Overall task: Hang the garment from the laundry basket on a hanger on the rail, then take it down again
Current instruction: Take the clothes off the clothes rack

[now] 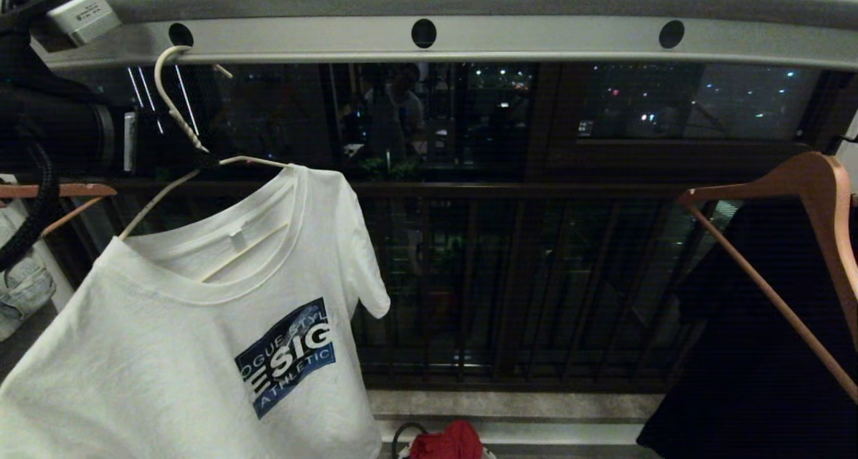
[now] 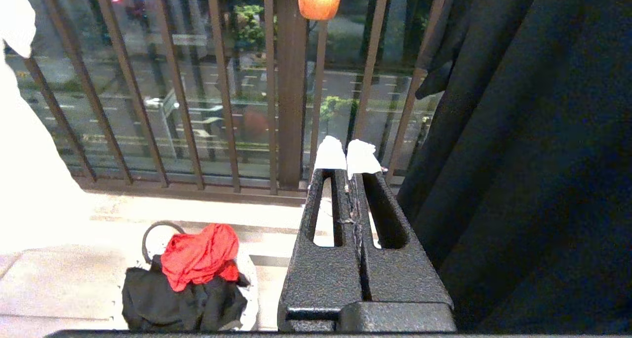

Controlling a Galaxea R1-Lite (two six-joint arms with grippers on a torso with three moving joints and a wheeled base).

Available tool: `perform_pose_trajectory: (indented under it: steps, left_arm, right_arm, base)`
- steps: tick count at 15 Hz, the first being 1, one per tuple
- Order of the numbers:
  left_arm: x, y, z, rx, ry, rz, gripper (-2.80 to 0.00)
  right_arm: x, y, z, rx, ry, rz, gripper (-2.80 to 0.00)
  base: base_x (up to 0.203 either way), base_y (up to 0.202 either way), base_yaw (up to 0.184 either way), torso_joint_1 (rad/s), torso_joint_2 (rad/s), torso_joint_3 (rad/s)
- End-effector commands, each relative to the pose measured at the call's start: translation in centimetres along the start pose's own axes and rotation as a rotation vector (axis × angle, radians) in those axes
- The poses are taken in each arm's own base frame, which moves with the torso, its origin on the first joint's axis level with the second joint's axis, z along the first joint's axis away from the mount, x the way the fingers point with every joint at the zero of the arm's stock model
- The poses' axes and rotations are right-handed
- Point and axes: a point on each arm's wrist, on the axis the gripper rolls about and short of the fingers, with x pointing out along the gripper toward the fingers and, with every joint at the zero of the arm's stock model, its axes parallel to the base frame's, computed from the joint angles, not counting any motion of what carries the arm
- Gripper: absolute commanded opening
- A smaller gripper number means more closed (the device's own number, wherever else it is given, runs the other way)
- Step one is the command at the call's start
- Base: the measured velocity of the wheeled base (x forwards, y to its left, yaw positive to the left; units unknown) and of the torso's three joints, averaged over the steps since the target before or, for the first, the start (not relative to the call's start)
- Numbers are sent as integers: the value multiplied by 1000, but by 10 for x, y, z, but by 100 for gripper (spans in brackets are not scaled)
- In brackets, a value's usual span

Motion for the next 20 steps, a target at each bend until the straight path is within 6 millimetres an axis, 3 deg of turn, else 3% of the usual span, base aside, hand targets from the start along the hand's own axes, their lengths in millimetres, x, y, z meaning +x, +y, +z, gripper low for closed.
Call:
perform_pose_trajectory:
  steps: [1, 9, 20]
  left_arm:
    - [-16, -5, -6, 10, -23, -10, -280]
    - [-46, -12, -10, 43, -191, -6, -280]
    - [-47, -12, -12, 48, -188, -4, -280]
  right_arm:
    - [0, 0, 0, -1, 1, 1, -280]
    - [0, 0, 0, -1, 2, 1, -280]
    - [0, 0, 0, -1, 1, 1, -280]
  base:
    - [0, 0, 0, 0, 0, 0]
    - [0, 0, 0, 0, 0, 0]
    - [0, 0, 0, 0, 0, 0]
